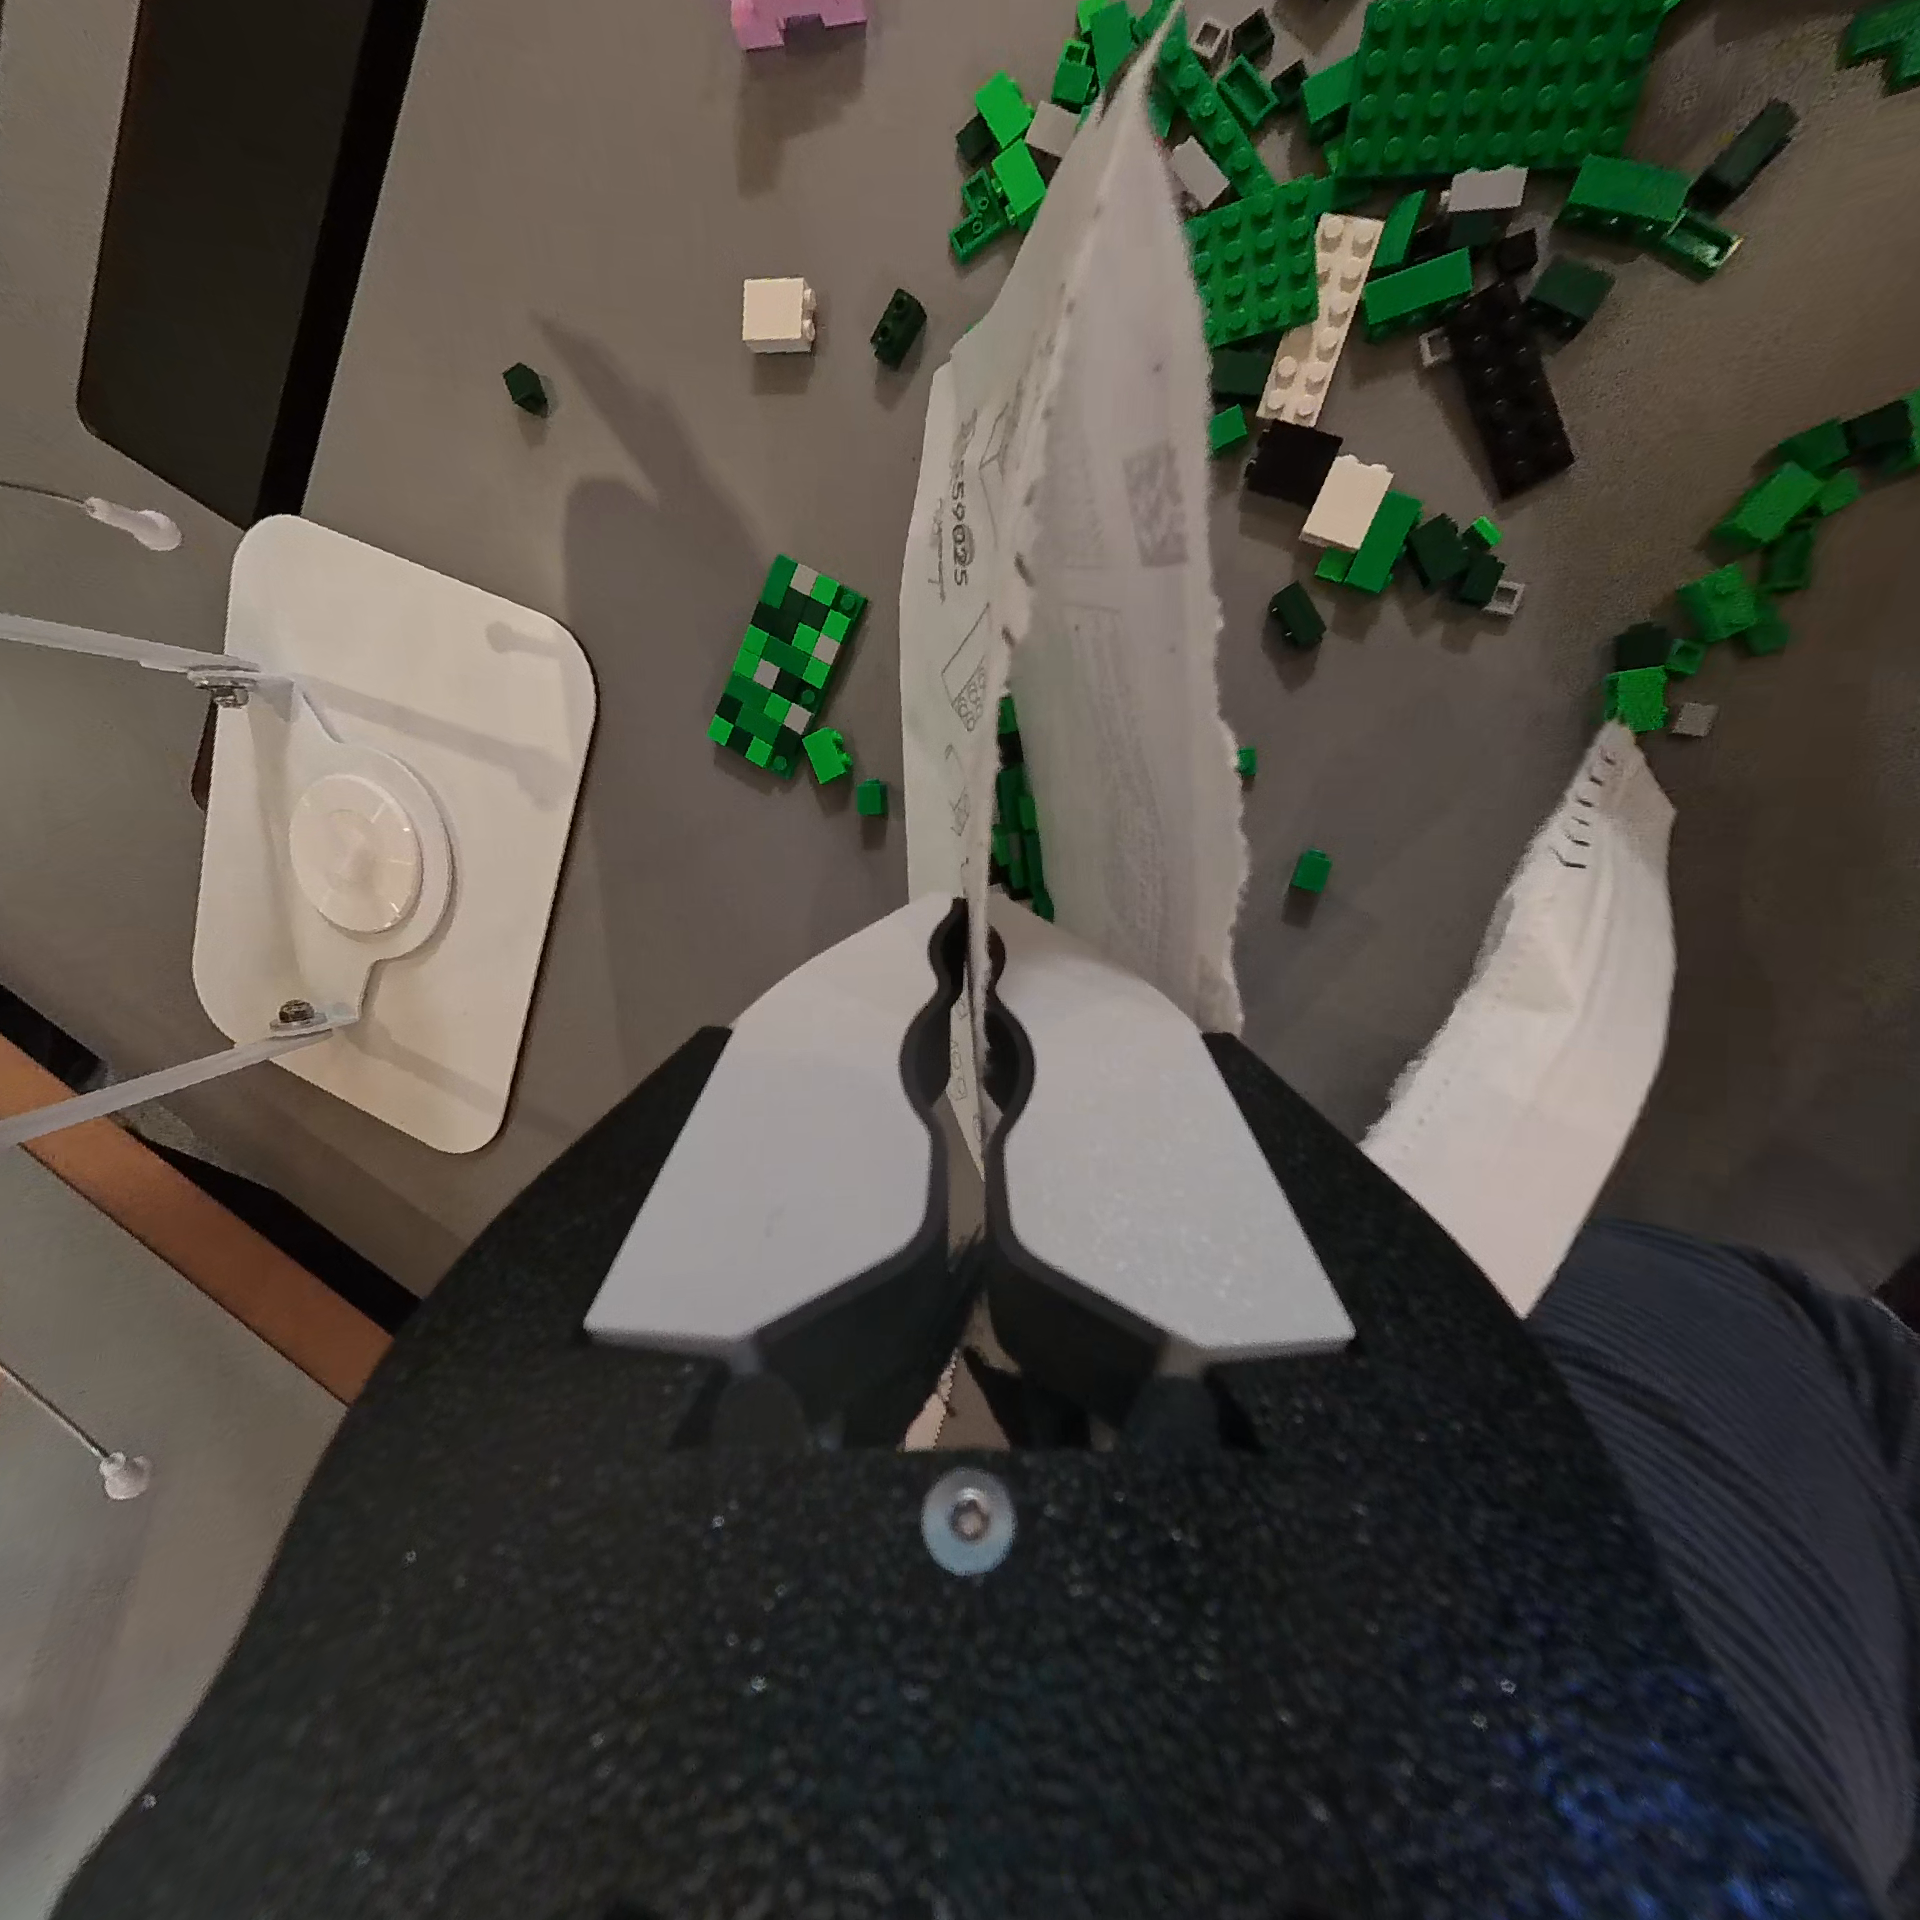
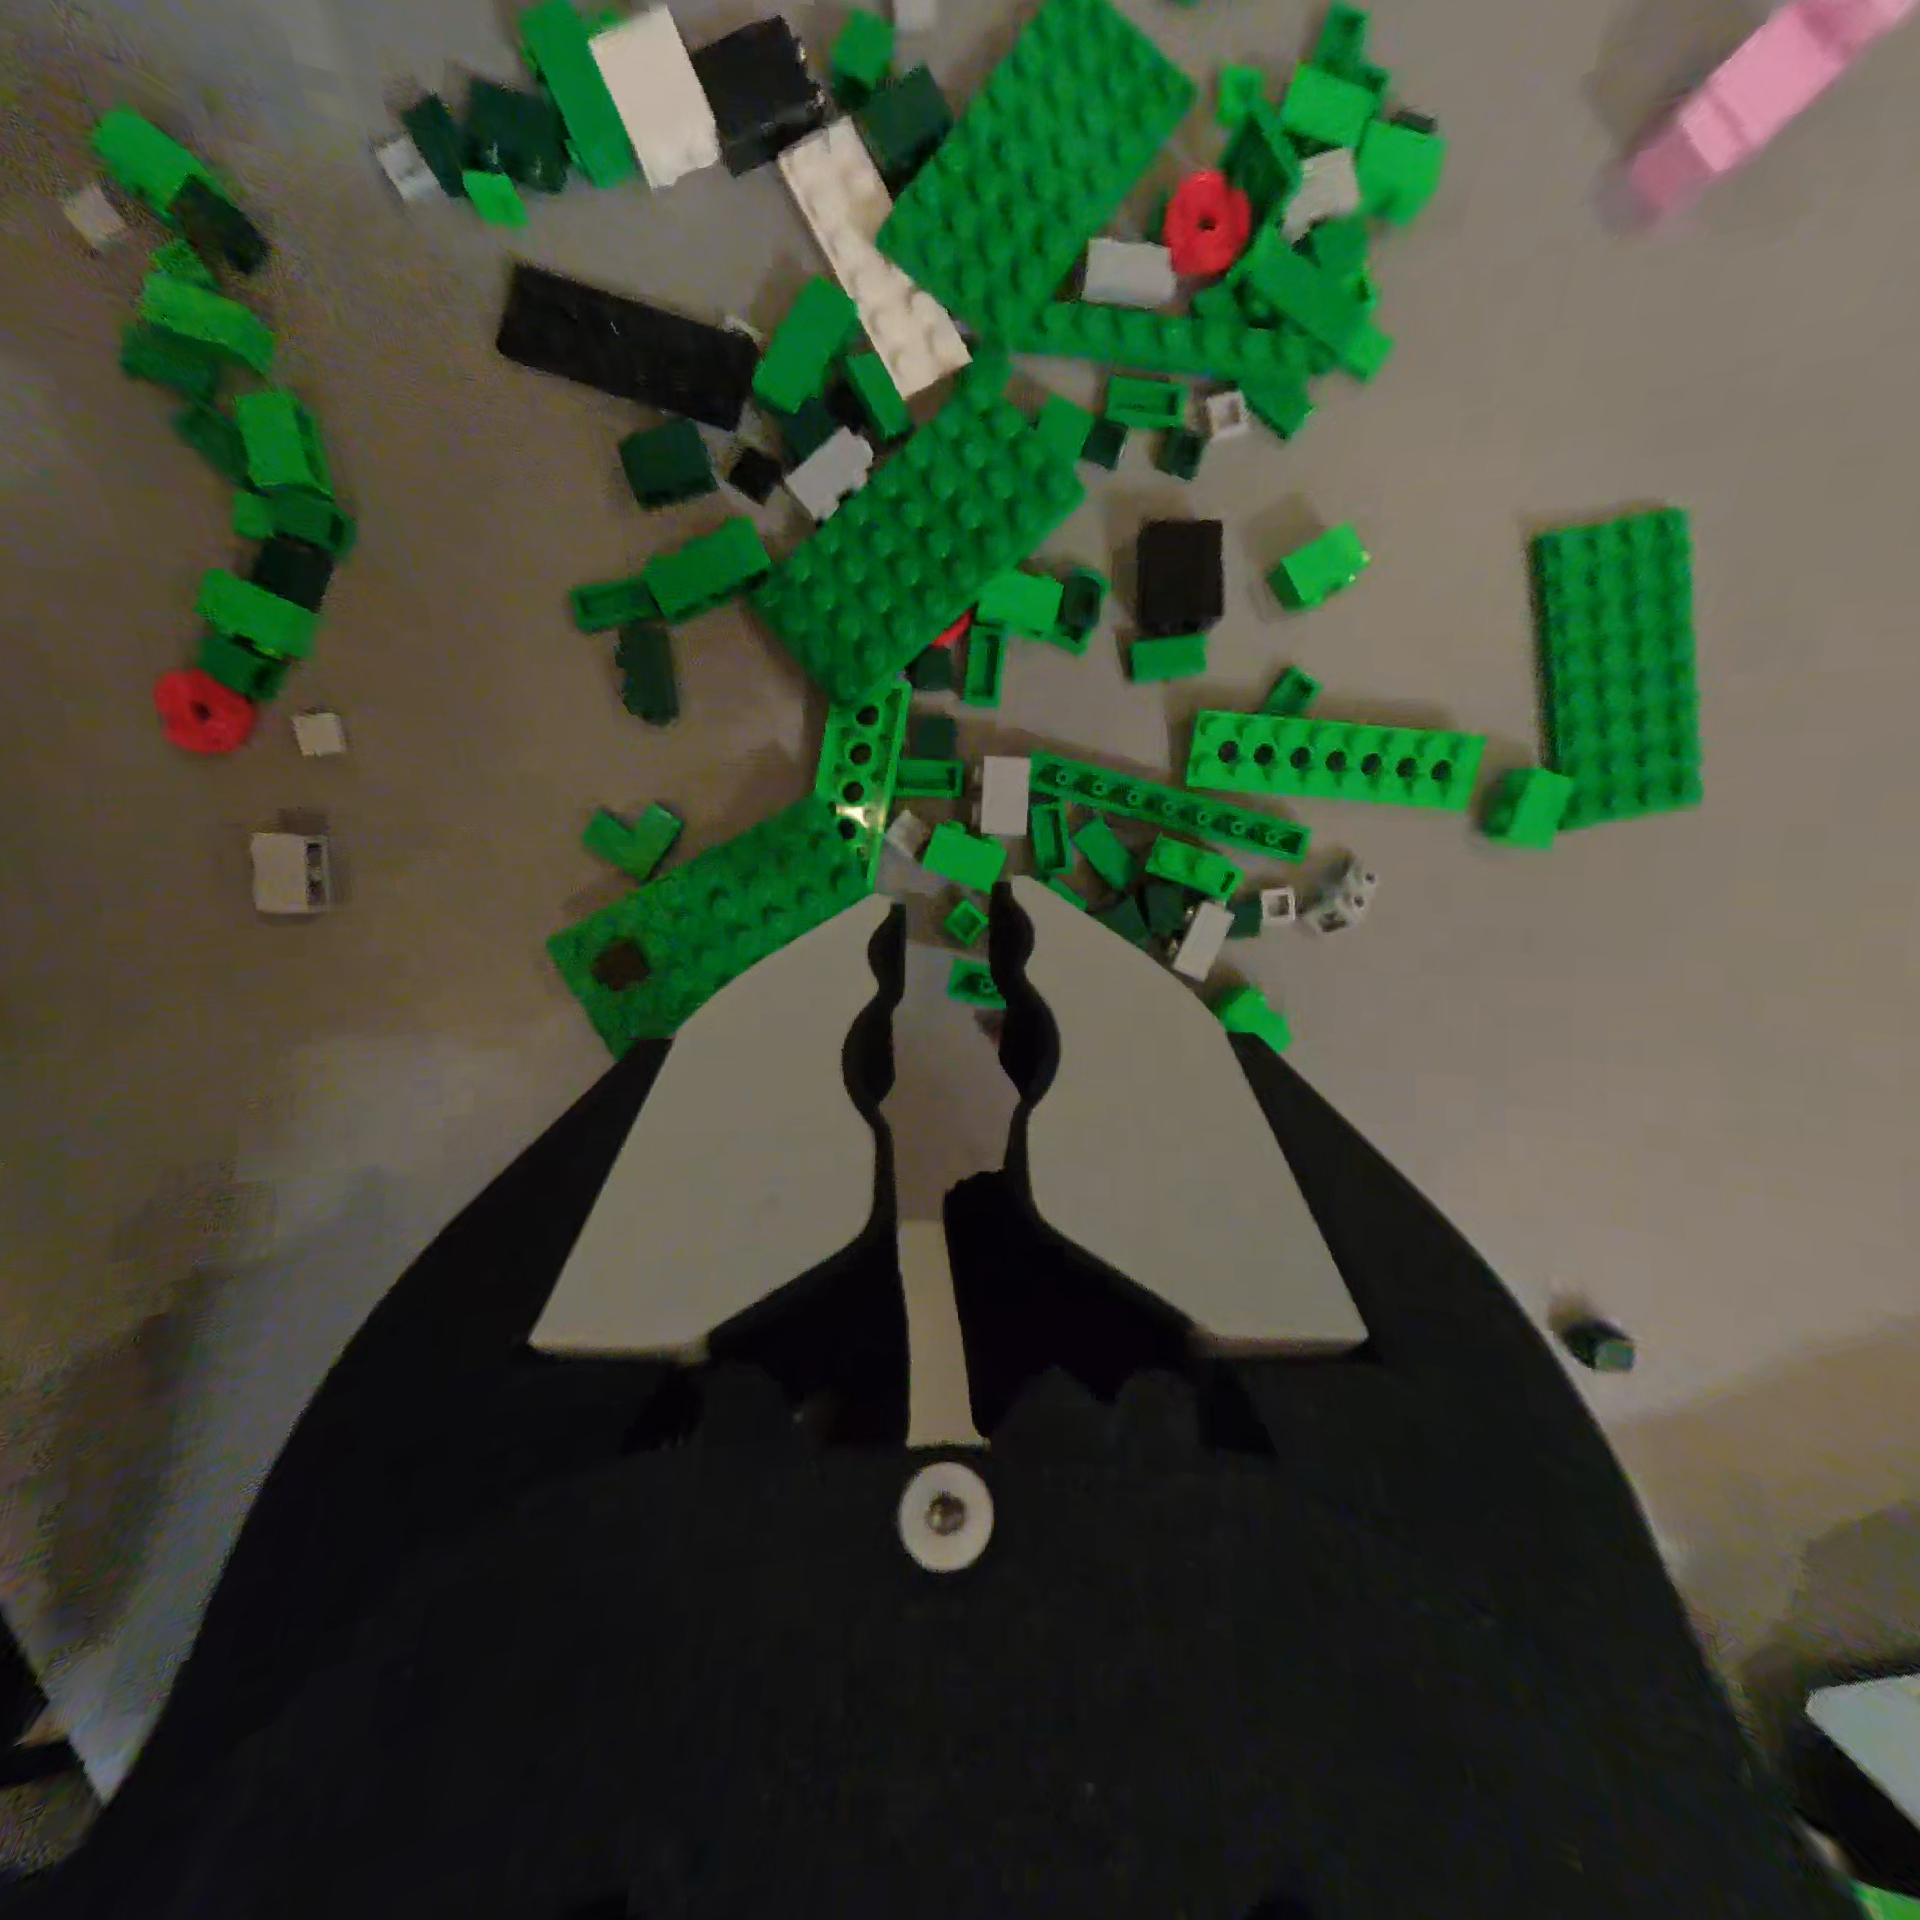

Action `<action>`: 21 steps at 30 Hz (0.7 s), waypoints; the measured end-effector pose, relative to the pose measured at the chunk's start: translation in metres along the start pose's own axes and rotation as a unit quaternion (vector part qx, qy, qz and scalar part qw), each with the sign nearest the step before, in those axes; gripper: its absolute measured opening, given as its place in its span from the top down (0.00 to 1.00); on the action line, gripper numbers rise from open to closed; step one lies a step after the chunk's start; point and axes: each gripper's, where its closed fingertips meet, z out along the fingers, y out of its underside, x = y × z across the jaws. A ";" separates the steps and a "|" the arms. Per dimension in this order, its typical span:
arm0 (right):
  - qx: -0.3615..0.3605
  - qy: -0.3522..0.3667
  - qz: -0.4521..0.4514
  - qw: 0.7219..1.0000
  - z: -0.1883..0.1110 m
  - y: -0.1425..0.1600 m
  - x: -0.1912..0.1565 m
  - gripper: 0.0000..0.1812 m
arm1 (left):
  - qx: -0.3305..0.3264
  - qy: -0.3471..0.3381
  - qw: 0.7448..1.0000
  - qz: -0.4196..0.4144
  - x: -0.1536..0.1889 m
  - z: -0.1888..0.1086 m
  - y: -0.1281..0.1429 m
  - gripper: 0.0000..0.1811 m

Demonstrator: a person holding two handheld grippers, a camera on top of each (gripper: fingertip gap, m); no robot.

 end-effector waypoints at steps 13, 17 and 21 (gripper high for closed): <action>-0.098 -0.031 -0.035 0.994 0.023 0.023 0.006 0.92 | 0.007 0.003 1.000 0.006 0.001 -0.001 -0.002 1.00; -0.108 -0.044 -0.047 0.992 0.027 0.023 0.004 0.92 | 0.008 0.002 1.000 0.005 0.002 -0.002 -0.002 1.00; -0.113 -0.051 -0.055 0.991 0.028 0.021 0.003 0.94 | 0.009 0.002 1.000 0.006 0.002 -0.002 -0.002 1.00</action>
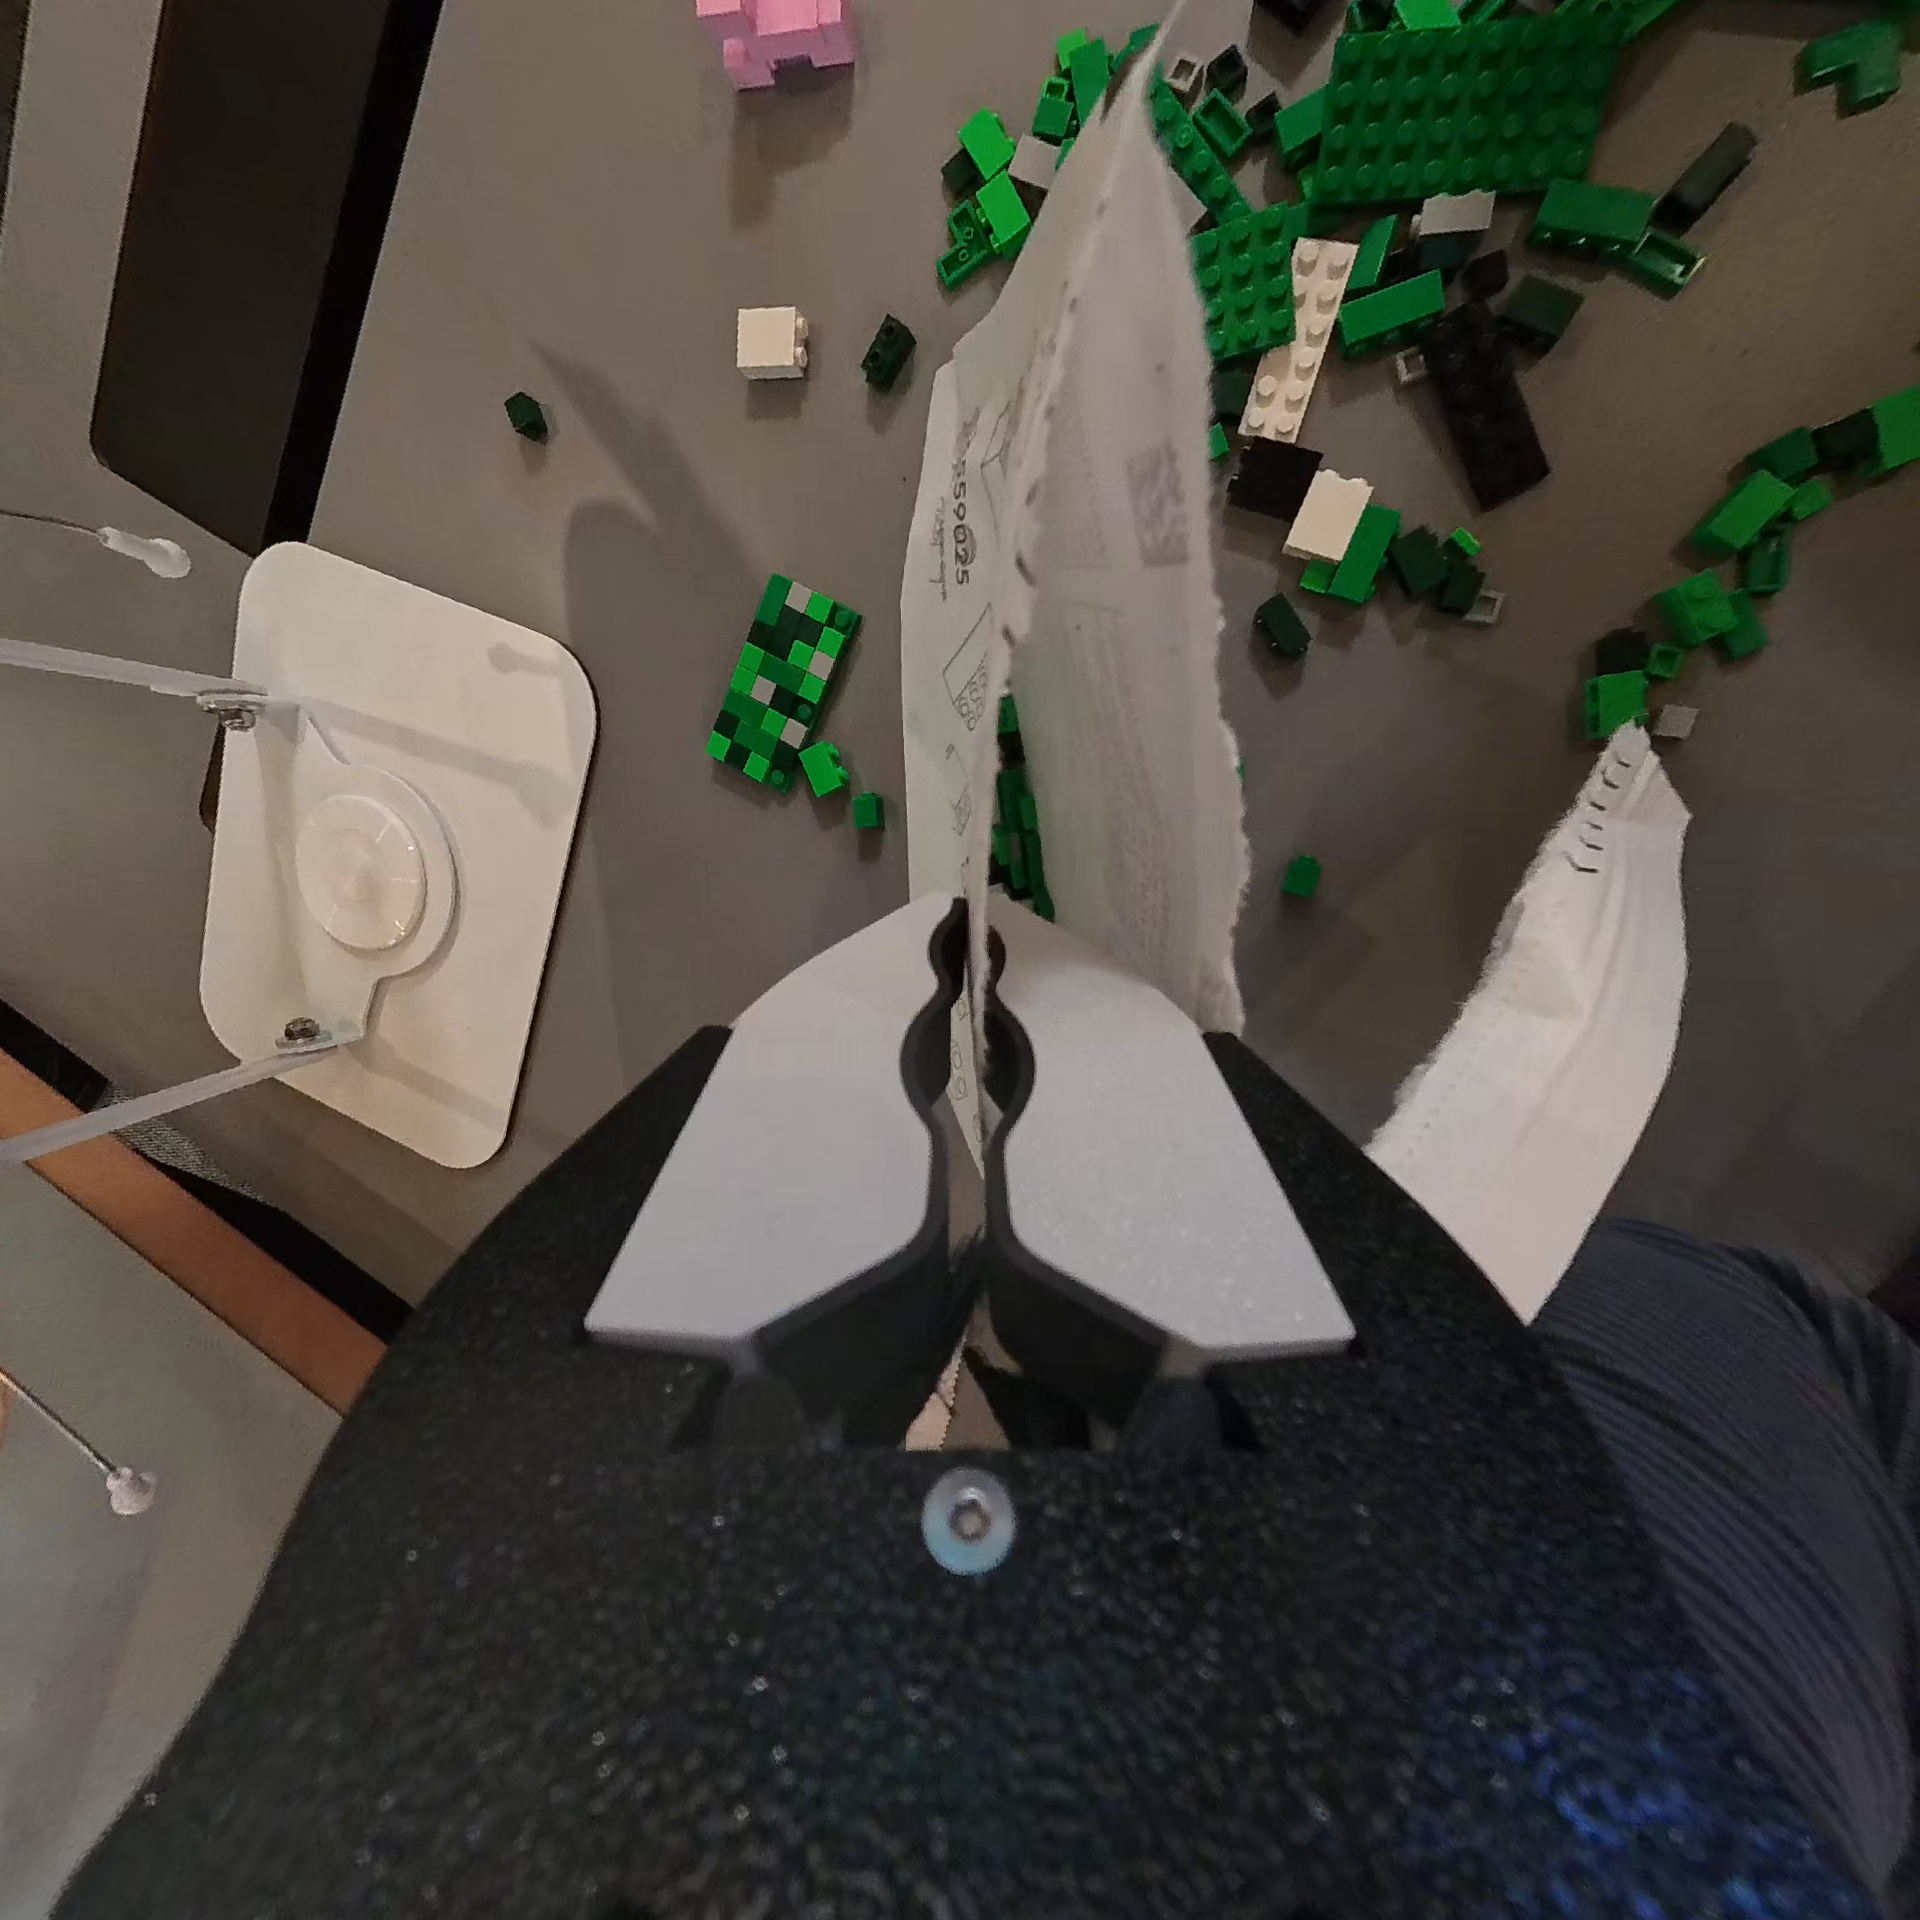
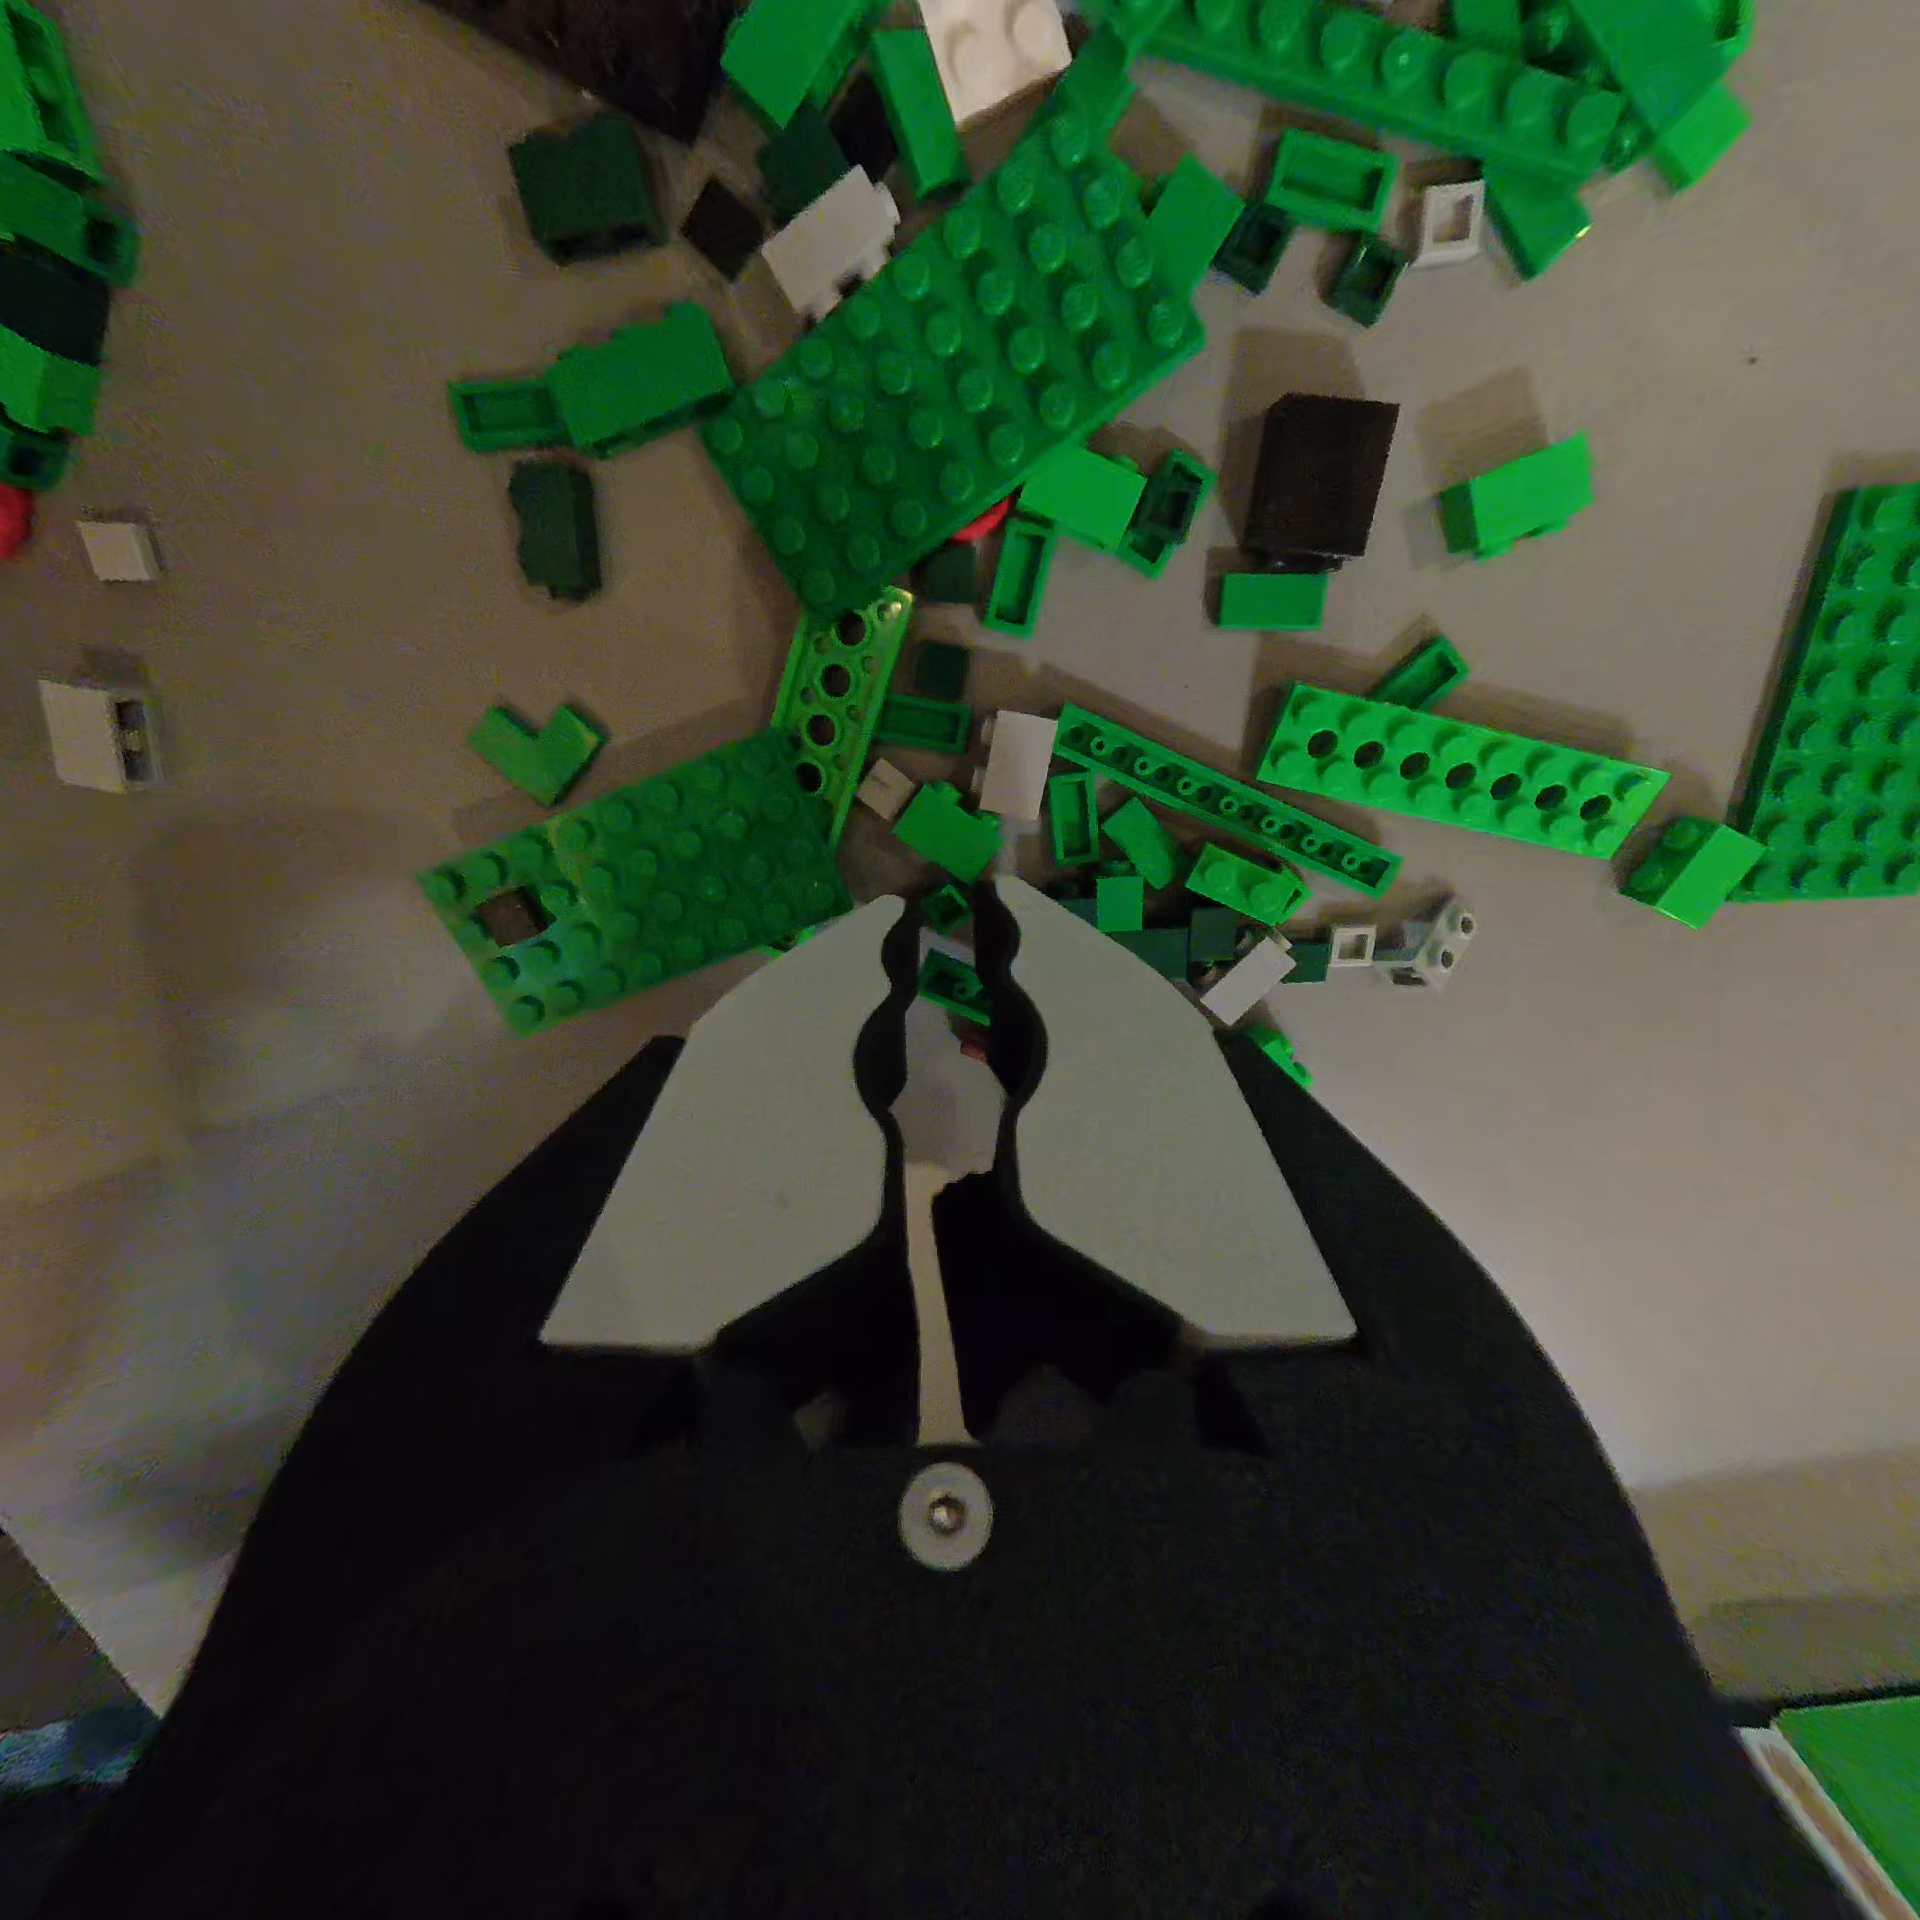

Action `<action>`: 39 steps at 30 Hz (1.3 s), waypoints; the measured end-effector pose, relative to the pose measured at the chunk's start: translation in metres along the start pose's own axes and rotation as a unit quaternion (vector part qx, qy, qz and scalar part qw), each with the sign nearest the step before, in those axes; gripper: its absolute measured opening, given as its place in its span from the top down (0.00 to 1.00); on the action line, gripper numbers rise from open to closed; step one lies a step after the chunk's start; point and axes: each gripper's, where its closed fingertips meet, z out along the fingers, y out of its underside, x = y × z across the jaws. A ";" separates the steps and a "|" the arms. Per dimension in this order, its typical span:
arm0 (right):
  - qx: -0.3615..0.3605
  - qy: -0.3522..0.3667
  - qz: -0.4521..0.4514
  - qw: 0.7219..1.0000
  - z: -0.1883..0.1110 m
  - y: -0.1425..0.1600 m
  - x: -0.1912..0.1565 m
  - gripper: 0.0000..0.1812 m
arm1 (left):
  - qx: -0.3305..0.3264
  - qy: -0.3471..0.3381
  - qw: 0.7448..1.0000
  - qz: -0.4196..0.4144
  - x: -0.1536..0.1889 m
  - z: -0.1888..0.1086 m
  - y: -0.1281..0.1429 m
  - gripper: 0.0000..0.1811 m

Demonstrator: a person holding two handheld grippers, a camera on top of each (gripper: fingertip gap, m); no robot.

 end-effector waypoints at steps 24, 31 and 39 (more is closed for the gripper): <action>-0.019 0.114 0.339 0.934 -0.055 0.212 -0.083 0.92 | -0.013 0.002 1.000 0.013 0.004 0.004 -0.005 1.00; -0.010 0.137 0.341 0.930 -0.062 0.212 -0.082 0.89 | -0.022 0.005 0.999 0.033 0.011 0.008 -0.011 1.00; 0.187 0.160 0.203 0.948 -0.073 0.085 -0.055 0.89 | -0.028 0.004 0.999 0.031 0.010 0.009 -0.010 1.00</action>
